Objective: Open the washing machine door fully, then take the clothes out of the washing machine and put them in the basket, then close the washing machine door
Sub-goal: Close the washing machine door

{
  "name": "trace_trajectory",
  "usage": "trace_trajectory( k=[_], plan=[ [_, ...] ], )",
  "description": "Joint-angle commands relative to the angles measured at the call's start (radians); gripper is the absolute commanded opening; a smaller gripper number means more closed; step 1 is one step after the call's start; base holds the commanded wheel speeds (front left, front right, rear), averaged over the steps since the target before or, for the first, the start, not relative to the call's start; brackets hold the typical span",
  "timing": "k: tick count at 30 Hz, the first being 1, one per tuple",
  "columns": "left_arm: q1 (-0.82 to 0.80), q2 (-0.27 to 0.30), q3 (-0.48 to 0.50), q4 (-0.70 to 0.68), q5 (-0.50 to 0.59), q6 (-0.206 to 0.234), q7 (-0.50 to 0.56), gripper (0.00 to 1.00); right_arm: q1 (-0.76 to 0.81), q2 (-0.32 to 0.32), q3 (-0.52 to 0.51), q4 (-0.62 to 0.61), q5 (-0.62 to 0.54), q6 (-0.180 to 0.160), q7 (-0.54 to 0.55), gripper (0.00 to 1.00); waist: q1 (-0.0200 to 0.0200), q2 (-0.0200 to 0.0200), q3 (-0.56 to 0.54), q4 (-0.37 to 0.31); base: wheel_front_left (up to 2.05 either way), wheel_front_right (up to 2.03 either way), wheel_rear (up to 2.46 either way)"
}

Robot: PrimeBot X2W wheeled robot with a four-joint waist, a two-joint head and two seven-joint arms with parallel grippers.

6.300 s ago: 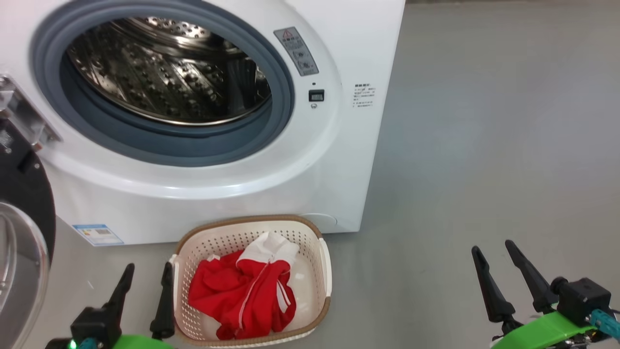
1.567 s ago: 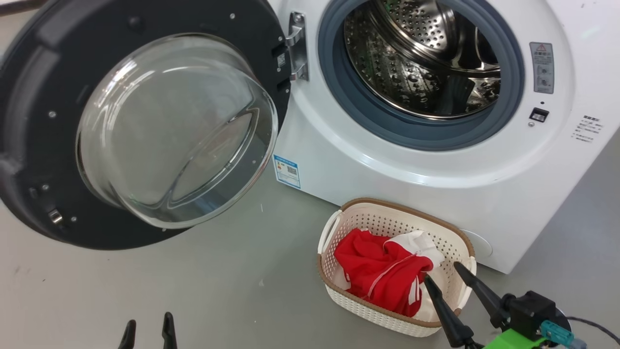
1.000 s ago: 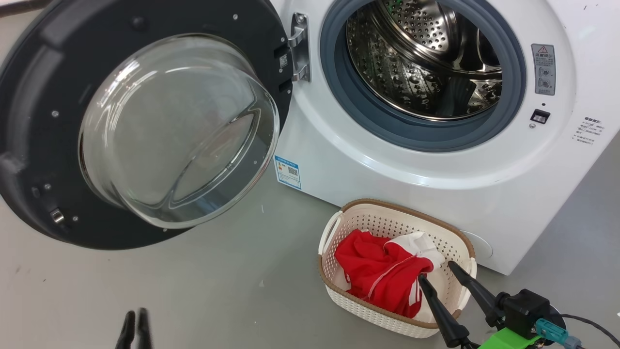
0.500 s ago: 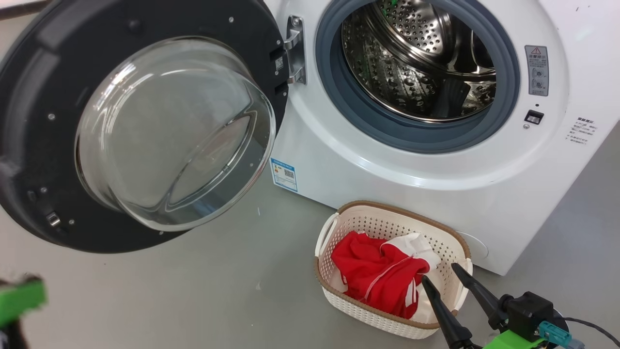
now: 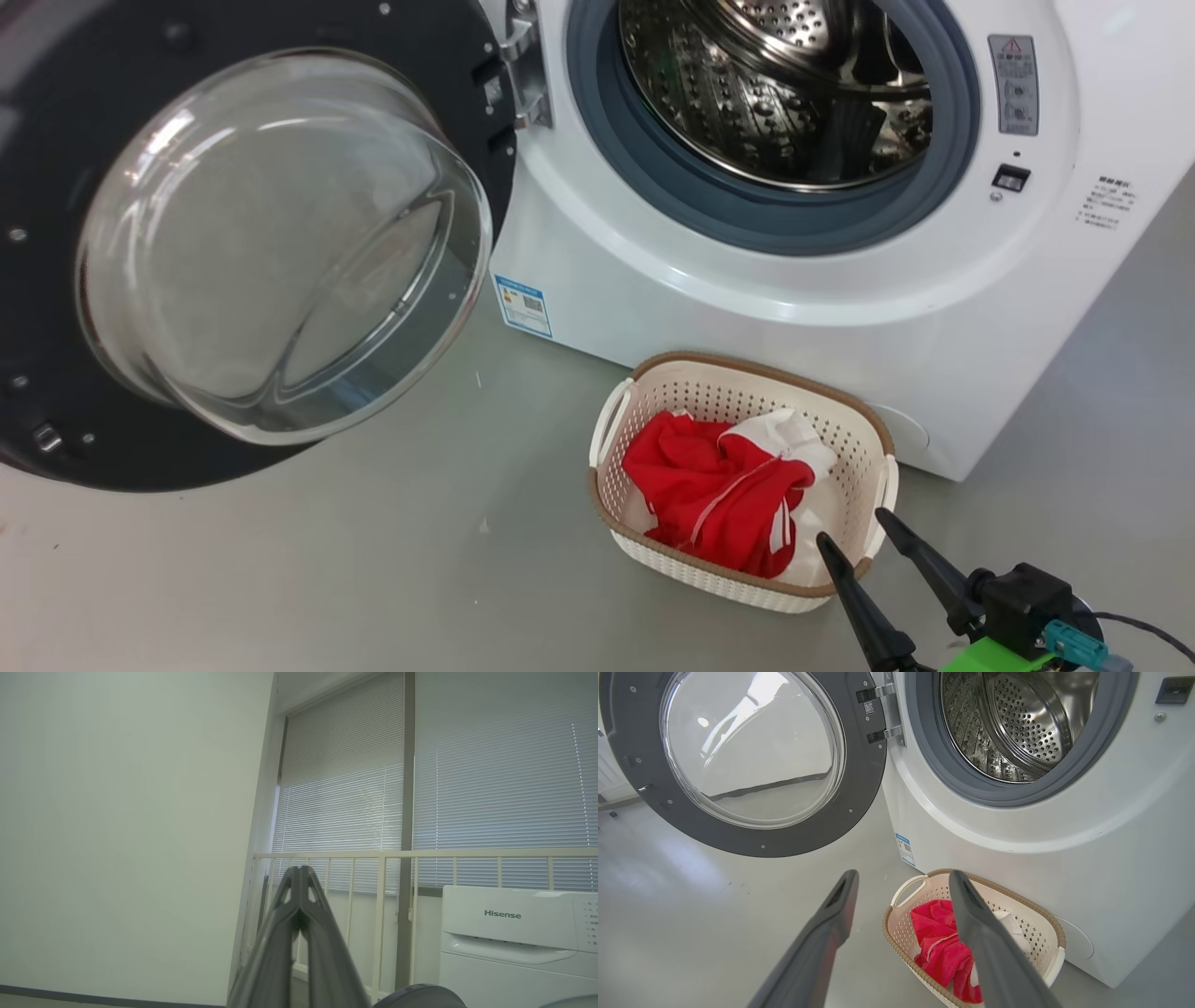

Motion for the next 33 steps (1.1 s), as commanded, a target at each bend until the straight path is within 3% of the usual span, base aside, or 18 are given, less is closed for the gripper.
trace_trajectory(
  k=[1, 10, 12, 17, 25, 33],
  plan=[
    [-0.033, 0.07, 0.018, -0.002, -0.015, -0.005, 0.003, 0.0, -0.039, -0.017, 0.016, -0.026, 0.003, 0.006, -0.006, 1.0, 0.0, 0.0, 0.02, -0.014, 0.0, 0.0, 0.0],
    [-0.227, 0.19, -0.053, 0.354, -0.263, -0.006, 0.227, 0.0, -0.063, -0.037, 0.017, -0.031, 0.002, 0.006, -0.006, 1.0, 0.0, 0.0, 0.068, -0.033, 0.0, 0.0, 0.0],
    [-0.263, 0.214, -0.093, 0.432, -0.314, -0.006, 0.339, 0.0, -0.066, -0.044, 0.013, -0.034, 0.001, 0.006, -0.006, 1.0, 0.0, 0.0, 0.081, -0.035, 0.0, 0.0, 0.0],
    [-0.3, 0.224, -0.118, 0.557, -0.38, -0.006, 0.502, 0.0, -0.071, -0.055, 0.012, -0.037, -0.001, 0.006, -0.006, 1.0, 0.0, 0.0, 0.099, -0.041, 0.0, 0.0, 0.0],
    [-0.307, 0.23, -0.137, 0.634, -0.437, -0.006, 0.649, 0.0, -0.073, -0.067, 0.007, -0.045, -0.004, 0.006, -0.006, 1.0, 0.0, 0.0, 0.122, -0.052, 0.0, 0.0, 0.0],
    [-0.288, 0.231, -0.164, 0.618, -0.472, -0.006, 0.706, 0.0, -0.074, -0.082, -0.004, -0.054, -0.007, 0.006, -0.006, 1.0, 0.0, 0.0, 0.146, -0.051, 0.0, 0.0, 0.0]
  ],
)
